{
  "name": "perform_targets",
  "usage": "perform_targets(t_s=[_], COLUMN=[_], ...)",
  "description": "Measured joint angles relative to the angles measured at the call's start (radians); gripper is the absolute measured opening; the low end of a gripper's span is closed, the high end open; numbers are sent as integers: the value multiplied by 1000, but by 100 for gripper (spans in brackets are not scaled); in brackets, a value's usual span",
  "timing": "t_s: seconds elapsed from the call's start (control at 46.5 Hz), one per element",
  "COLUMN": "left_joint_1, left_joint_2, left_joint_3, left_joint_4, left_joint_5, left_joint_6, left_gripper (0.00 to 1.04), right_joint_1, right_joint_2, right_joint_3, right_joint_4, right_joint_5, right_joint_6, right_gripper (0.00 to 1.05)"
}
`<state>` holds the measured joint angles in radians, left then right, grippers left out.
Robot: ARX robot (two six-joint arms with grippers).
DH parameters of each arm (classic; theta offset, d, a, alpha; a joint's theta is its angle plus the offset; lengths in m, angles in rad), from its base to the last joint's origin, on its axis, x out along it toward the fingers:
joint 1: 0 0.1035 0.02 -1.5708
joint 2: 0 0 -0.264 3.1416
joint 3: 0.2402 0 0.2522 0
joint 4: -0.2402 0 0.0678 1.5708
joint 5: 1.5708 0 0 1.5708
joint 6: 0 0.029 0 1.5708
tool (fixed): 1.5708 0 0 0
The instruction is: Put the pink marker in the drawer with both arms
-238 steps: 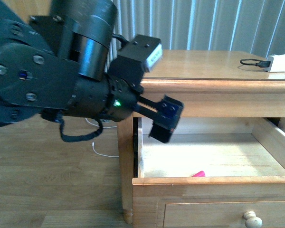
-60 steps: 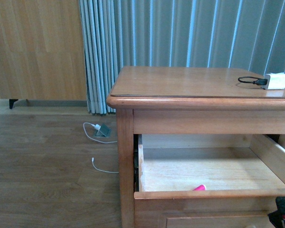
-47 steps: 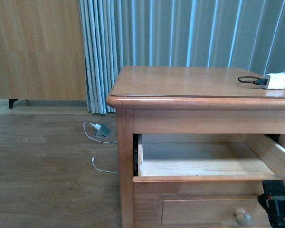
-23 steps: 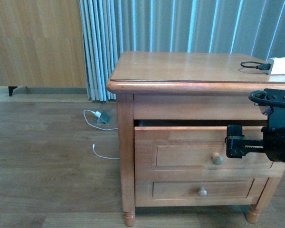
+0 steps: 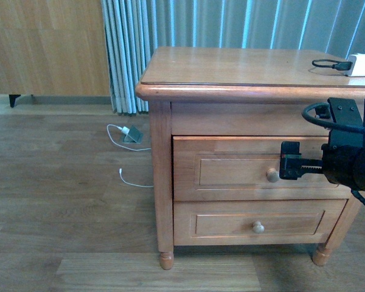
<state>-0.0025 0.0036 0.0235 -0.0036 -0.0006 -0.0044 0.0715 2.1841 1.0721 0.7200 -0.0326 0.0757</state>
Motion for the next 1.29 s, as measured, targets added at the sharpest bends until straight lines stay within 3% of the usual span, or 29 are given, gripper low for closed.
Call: perform_targets(t_s=[0.709, 0.924, 1.29], left_joint_1=[0, 0, 0], left_joint_2=[0, 0, 0], left_joint_3=[0, 0, 0], left_joint_4=[0, 0, 0], left_joint_5=[0, 0, 0], left_joint_6=[0, 0, 0], left_gripper=[99, 99, 99], right_joint_1=[-8, -34, -107], right_joint_2=[-3, -220, -763], right_joint_3=[-20, -202, -557], right_joint_4=[59, 68, -154], right_joint_5=[-2, -40, -151], right_joint_6=[1, 16, 47], right_gripper=[96, 96, 96])
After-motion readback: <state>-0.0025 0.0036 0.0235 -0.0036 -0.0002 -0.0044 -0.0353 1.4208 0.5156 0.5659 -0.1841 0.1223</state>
